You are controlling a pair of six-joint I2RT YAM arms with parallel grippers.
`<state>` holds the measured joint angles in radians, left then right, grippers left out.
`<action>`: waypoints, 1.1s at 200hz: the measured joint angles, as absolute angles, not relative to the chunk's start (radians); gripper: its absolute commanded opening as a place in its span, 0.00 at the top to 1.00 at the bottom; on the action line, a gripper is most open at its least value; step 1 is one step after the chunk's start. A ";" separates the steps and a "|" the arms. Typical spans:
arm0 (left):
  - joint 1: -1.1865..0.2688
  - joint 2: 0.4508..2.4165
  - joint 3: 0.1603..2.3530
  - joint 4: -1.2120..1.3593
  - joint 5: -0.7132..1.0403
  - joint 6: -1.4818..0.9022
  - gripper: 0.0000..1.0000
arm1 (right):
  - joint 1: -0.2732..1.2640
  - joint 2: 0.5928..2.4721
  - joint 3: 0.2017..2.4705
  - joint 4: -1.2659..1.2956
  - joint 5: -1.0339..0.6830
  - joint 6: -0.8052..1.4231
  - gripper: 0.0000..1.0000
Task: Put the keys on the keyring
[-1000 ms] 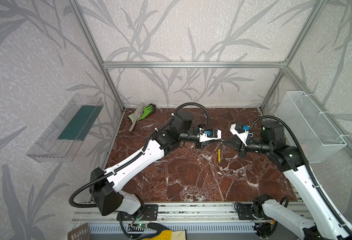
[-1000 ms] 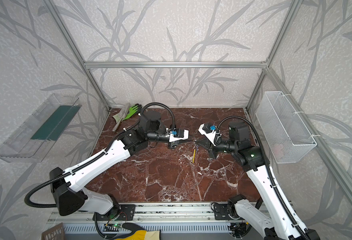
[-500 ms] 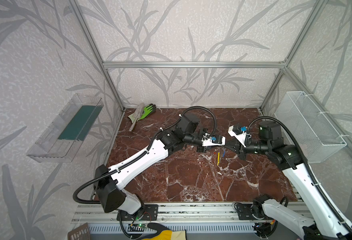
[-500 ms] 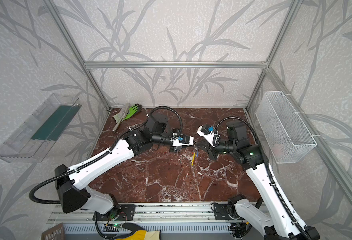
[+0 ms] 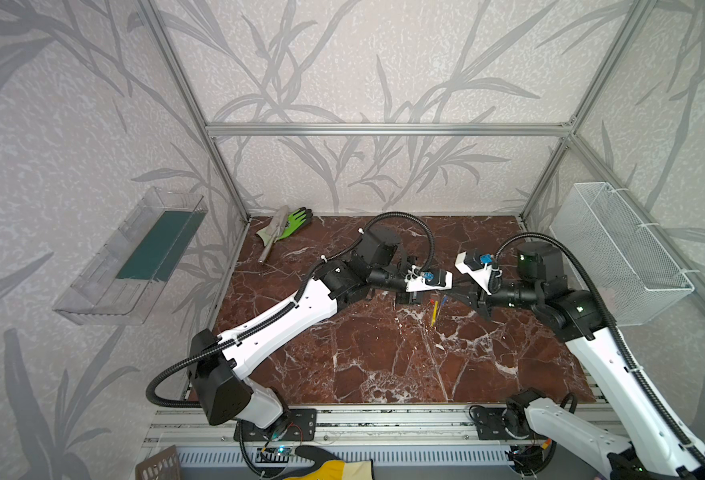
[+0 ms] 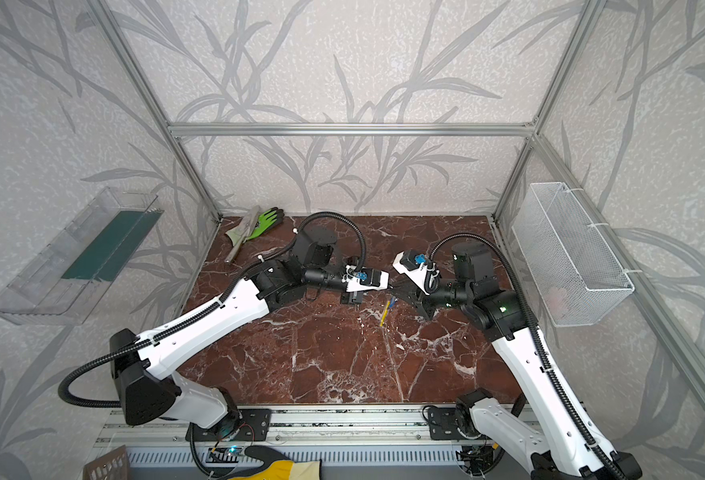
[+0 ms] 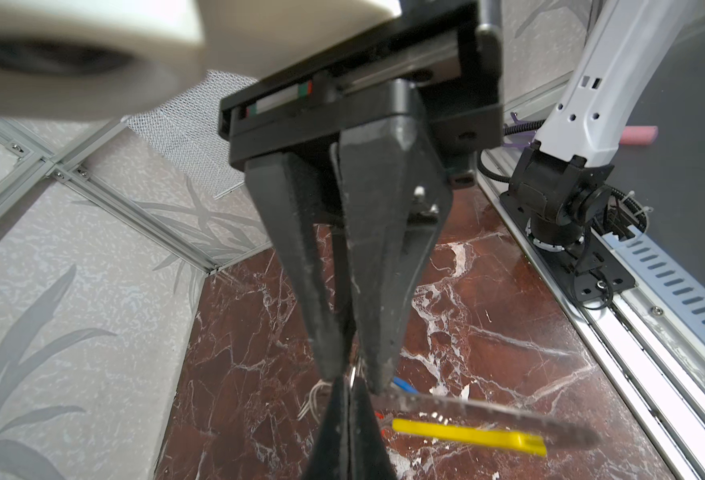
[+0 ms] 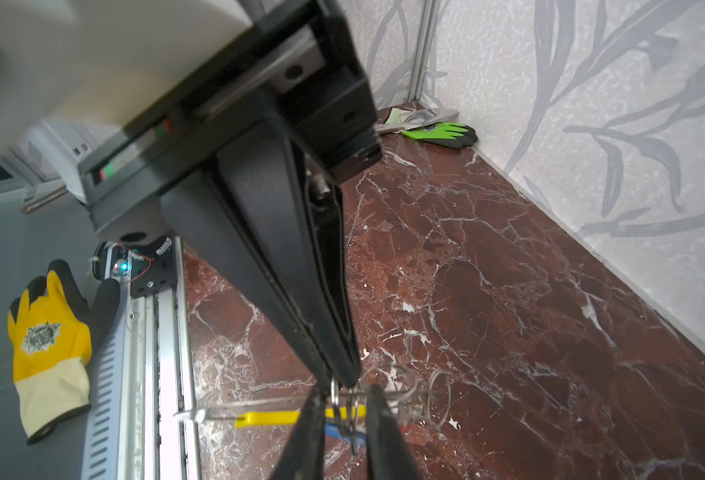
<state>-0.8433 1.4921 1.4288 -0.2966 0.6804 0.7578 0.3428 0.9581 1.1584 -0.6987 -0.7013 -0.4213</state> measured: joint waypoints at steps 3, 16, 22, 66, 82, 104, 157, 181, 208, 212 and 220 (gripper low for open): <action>-0.842 1.492 1.425 -0.289 0.682 0.754 1.00 | 0.343 0.952 1.155 -0.691 -0.694 -0.419 0.68; -0.838 1.490 1.403 -0.245 0.685 0.725 1.00 | 0.343 0.918 1.135 -0.665 -0.668 -0.414 0.66; -0.835 1.488 1.389 -0.224 0.688 0.708 1.00 | 0.343 0.900 1.124 -0.652 -0.656 -0.411 0.65; -0.805 1.476 1.316 -0.067 0.712 0.579 1.00 | 0.343 0.833 1.082 -0.599 -0.590 -0.385 0.62; -0.797 1.472 1.304 -0.017 0.715 0.540 1.00 | 0.343 0.828 1.063 -0.585 -0.578 -0.372 0.62; -0.795 1.458 1.282 0.052 0.717 0.484 1.00 | 0.343 0.825 1.039 -0.561 -0.576 -0.347 0.61; -0.795 1.443 1.243 0.198 0.725 0.372 1.00 | 0.343 0.849 1.012 -0.458 -0.597 -0.260 0.62; -0.794 1.443 1.227 0.256 0.726 0.328 1.00 | 0.343 0.866 1.004 -0.409 -0.612 -0.231 0.63; -0.791 1.443 1.210 0.321 0.727 0.283 1.00 | 0.343 0.882 0.999 -0.371 -0.627 -0.209 0.74; -0.791 1.443 1.207 0.331 0.727 0.276 1.00 | 0.343 0.884 0.999 -0.366 -0.629 -0.209 0.75; -0.790 1.443 1.200 0.351 0.726 0.263 1.00 | 0.343 0.888 0.999 -0.360 -0.632 -0.206 0.76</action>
<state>-0.7898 1.4433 1.1999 0.3508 0.7261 0.2626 0.3428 0.8879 0.9993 -0.3599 -0.6315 -0.2062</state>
